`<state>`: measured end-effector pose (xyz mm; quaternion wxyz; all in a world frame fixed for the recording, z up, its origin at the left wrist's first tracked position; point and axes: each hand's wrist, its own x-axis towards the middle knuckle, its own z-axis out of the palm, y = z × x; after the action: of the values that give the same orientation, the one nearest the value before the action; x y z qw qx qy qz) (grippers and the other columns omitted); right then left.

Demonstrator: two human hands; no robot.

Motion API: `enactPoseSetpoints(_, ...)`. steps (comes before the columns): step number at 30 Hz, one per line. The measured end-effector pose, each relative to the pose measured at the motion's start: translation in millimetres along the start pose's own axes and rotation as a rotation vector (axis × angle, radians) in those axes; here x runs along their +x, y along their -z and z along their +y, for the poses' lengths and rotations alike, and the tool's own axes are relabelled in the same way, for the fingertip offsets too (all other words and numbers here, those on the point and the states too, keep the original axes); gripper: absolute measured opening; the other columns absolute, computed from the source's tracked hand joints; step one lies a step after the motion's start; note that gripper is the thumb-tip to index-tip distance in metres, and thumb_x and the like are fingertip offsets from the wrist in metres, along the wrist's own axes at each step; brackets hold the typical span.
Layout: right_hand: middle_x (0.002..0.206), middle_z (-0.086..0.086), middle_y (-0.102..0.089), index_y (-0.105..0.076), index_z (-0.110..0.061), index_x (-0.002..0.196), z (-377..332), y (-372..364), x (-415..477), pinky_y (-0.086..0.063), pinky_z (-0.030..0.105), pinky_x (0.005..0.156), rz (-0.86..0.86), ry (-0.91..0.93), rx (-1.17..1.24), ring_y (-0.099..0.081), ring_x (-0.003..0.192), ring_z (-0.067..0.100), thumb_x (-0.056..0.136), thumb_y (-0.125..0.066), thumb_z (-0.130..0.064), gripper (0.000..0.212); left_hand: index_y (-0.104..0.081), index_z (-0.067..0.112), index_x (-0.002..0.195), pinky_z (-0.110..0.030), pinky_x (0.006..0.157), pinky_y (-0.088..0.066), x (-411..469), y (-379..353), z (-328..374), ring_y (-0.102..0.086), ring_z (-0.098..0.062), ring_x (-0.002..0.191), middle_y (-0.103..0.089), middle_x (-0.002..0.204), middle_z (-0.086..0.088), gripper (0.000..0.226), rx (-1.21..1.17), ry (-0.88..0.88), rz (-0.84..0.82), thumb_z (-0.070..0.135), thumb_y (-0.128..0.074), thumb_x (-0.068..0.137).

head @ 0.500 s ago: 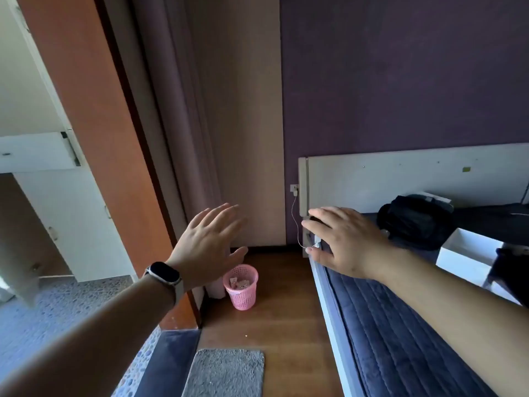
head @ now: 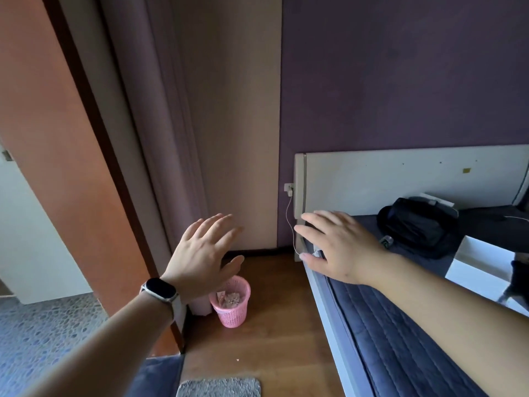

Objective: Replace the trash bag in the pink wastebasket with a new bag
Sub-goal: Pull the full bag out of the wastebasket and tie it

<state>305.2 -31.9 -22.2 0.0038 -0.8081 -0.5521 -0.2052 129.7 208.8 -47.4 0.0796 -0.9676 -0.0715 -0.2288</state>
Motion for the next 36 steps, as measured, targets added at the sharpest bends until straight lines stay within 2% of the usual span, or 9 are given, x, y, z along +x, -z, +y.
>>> enactPoseSetpoints(5,0.14,0.005,-0.05,-0.051,-0.023,0.132,10,-35,48,-0.037,0.046,0.104,-0.063,-0.005,0.018,-0.047,0.127,0.028,0.088,-0.036,-0.056,0.057,-0.054,0.023,0.133,-0.046,0.107,-0.038,32,-36,-33,-0.048,-0.029,0.131,-0.052,0.142,-0.005,0.058,-0.046,0.019,-0.012,0.054,-0.047,0.086)
enactPoseSetpoints(10,0.142,0.005,-0.048,-0.049,-0.023,0.133,43,-70,90,-0.036,0.046,0.104,-0.073,-0.007,0.036,-0.045,0.129,0.028,0.089,-0.035,-0.056,0.057,-0.054,0.022,0.132,-0.044,0.091,-0.05,74,-77,-50,-0.056,-0.028,0.12,-0.055,0.137,-0.005,0.056,-0.067,0.035,-0.016,0.054,-0.048,0.085)
enactPoseSetpoints(16,0.139,0.007,-0.05,-0.049,-0.021,0.13,109,-137,138,-0.039,0.046,0.102,-0.095,0.049,0.062,-0.047,0.126,0.029,0.088,-0.037,-0.055,0.055,-0.054,0.021,0.13,-0.045,0.098,-0.046,142,-140,-66,-0.053,-0.029,0.125,-0.055,0.138,-0.007,0.057,-0.042,0.02,-0.053,0.054,-0.049,0.084)
enactPoseSetpoints(24,0.138,0.007,-0.049,-0.047,-0.02,0.131,236,-207,229,-0.039,0.046,0.103,-0.058,0.16,0.129,-0.046,0.125,0.029,0.089,-0.042,-0.053,0.053,-0.057,0.022,0.132,-0.045,0.103,-0.043,270,-205,-77,-0.052,-0.029,0.129,-0.055,0.139,-0.007,0.06,0.027,0.096,-0.148,0.055,-0.046,0.083)
enactPoseSetpoints(28,0.138,0.008,-0.049,-0.047,-0.02,0.131,287,-232,285,-0.04,0.047,0.103,-0.037,0.249,0.136,-0.047,0.126,0.03,0.09,-0.043,-0.054,0.053,-0.055,0.024,0.133,-0.045,0.103,-0.043,320,-222,-85,-0.051,-0.027,0.129,-0.055,0.14,-0.005,0.059,0.059,0.202,-0.141,0.056,-0.046,0.084)
enactPoseSetpoints(36,0.139,0.01,-0.051,-0.048,-0.02,0.131,297,-282,384,-0.041,0.048,0.102,-0.038,0.394,0.218,-0.048,0.125,0.031,0.09,-0.042,-0.055,0.054,-0.05,0.026,0.135,-0.046,0.102,-0.045,346,-259,-117,-0.053,-0.027,0.128,-0.056,0.139,-0.004,0.058,0.068,0.367,-0.157,0.053,-0.051,0.084)
